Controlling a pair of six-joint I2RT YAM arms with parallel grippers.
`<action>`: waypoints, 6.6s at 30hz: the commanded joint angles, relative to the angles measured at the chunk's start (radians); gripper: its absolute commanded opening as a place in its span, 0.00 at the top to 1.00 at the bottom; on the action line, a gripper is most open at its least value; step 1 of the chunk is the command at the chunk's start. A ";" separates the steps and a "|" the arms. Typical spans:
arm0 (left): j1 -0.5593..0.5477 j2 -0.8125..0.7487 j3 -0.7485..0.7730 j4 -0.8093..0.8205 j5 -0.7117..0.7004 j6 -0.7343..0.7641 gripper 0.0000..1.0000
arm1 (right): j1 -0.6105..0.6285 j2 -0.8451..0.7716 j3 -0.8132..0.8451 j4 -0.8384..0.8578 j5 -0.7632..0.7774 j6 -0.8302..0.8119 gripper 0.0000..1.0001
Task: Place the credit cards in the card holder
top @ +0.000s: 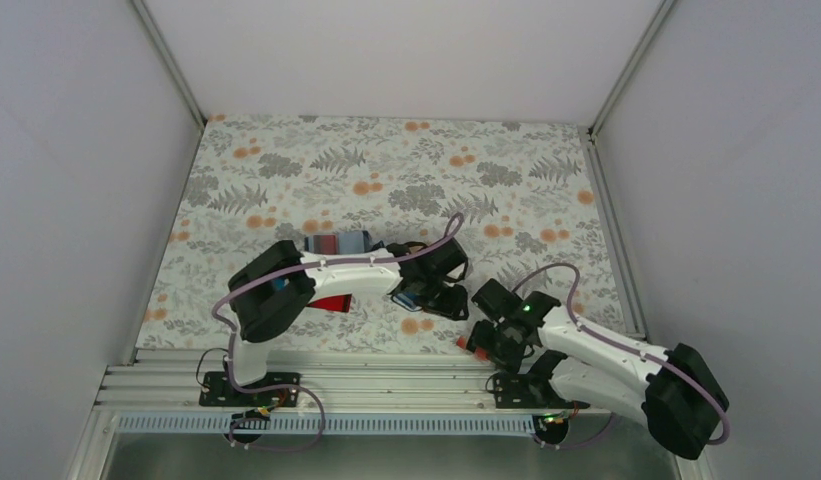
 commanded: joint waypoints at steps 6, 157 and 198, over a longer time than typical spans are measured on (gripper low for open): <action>-0.011 0.085 0.083 -0.030 0.071 0.061 0.61 | -0.021 -0.065 -0.082 0.093 -0.007 0.166 0.26; 0.763 -0.536 0.042 0.216 0.176 -0.131 0.98 | -0.438 0.447 0.938 0.692 -0.533 -0.215 0.30; 1.076 -0.367 -0.518 0.167 0.440 0.398 0.98 | -0.149 1.211 1.266 0.142 -0.303 -0.940 0.84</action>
